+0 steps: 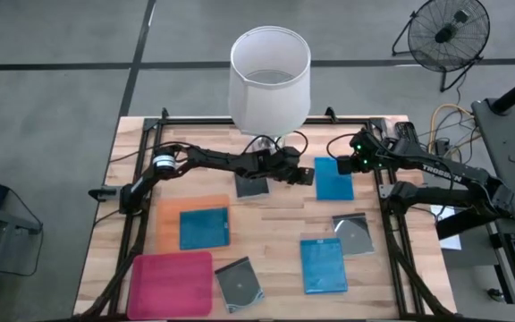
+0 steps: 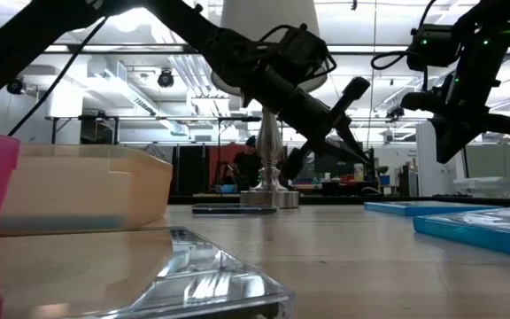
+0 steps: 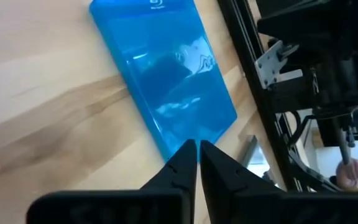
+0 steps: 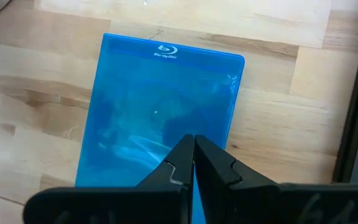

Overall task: Pick & place jewel cases by type
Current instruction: Put the top blue cd case into the orange bin

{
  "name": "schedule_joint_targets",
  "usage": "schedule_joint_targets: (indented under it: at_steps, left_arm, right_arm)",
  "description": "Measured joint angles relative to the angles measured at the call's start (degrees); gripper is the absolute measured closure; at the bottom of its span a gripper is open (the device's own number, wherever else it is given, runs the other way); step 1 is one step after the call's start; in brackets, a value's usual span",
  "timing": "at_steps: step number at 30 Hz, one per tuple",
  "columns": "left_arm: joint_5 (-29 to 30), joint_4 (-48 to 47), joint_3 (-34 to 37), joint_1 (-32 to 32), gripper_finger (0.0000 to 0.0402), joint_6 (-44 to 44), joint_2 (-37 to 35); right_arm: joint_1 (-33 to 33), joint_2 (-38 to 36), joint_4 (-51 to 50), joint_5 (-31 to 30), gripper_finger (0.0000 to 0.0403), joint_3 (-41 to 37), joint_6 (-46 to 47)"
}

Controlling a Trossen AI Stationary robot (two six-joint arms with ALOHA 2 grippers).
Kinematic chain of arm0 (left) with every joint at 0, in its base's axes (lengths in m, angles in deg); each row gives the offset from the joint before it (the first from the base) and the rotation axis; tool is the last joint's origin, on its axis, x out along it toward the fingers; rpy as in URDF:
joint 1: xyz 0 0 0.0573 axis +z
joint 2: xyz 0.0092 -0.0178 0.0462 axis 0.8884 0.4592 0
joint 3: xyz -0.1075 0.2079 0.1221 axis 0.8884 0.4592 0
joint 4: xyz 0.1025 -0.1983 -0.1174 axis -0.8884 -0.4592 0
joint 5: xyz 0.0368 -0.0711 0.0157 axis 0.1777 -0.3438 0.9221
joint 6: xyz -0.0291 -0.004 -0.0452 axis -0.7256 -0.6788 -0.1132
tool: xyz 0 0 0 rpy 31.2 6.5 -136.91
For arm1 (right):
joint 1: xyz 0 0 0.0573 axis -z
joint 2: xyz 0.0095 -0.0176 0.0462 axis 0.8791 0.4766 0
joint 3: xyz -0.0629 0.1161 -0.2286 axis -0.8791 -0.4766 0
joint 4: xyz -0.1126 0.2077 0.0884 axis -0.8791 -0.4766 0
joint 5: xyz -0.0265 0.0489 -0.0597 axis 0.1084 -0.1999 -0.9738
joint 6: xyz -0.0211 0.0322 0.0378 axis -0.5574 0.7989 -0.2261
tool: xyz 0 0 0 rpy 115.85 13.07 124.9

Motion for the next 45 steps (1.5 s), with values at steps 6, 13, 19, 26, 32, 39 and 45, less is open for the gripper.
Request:
schedule_joint_targets:
  at_steps: [6,13,19,26,32,39,45]
  left_arm:
    - [0.03,3.54,-1.38,0.0,0.0342,-1.8,1.99]
    - [0.27,1.66,-5.15,-0.26,0.0277,-5.48,4.15]
    - [1.51,1.68,-5.4,-0.26,0.0271,-4.02,4.13]
    - [2.84,-1.41,-6.07,-0.01,0.0271,-5.19,4.13]
    - [3.48,-7.26,-9.98,0.92,0.0271,-5.96,4.13]
    - [3.01,-14.35,-16.07,2.46,0.0271,-6.12,6.26]
    - [0.76,-17.86,-23.98,2.02,0.0271,-6.9,10.83]
  right_arm:
    - [0.0,0.0,-0.47,-0.01,0.0394,1.31,-0.39]
    - [0.0,0.2,-2.13,-0.99,0.0394,4.8,-1.86]
    - [0.22,0.15,-7.46,-3.48,0.0394,6.55,-2.34]
    - [0.29,0.17,-7.71,-3.5,0.0394,6.47,-2.34]
    - [0.29,0.17,-7.69,-3.52,0.0394,6.51,-2.34]
    - [0.23,0.17,-7.63,-3.56,0.0394,6.56,-2.32]
    - [0.24,0.15,-7.58,-3.65,0.0394,6.6,-2.34]
